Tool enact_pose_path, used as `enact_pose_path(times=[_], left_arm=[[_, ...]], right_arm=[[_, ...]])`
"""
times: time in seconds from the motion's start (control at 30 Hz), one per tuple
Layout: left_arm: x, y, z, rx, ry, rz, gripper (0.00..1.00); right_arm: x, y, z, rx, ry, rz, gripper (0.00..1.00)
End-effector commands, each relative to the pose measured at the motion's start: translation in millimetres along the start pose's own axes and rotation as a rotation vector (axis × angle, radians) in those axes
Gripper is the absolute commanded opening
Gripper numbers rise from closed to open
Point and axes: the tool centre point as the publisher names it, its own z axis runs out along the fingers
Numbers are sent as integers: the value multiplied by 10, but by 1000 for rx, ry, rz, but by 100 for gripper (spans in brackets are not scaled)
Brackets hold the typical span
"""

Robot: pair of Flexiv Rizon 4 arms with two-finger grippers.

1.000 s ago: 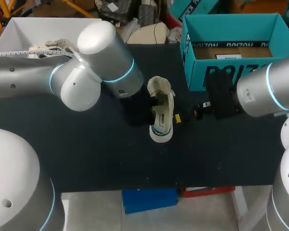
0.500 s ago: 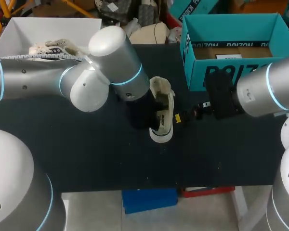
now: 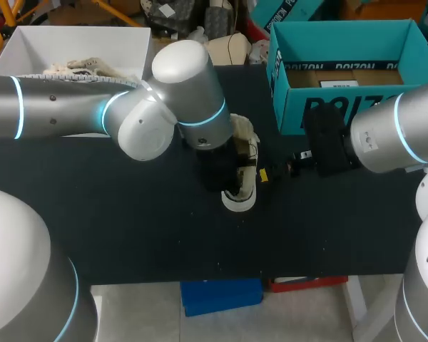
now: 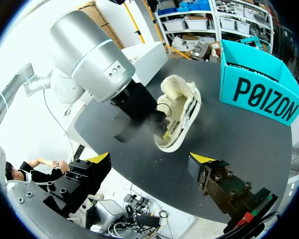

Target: Take the shoe out of the shoebox, open the shoe tongue, remove and reinsert the insole, then place the shoe into the shoebox

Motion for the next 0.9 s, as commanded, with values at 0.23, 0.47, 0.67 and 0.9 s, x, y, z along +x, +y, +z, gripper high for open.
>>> enact_pose_path(times=[0.23,0.47,0.67,0.9], left_arm=[[-110,79,-421,-15,-216,-147,0],[-13,151,-870,-67,-422,-365,0],[187,409,-1215,-160,-576,-621,0],[330,852,-1395,-299,-592,-802,0]], right_arm=[[8,2,6,1,-2,1,100],[8,2,6,1,-2,1,100],[8,2,6,1,-2,1,100],[8,2,6,1,-2,1,100]])
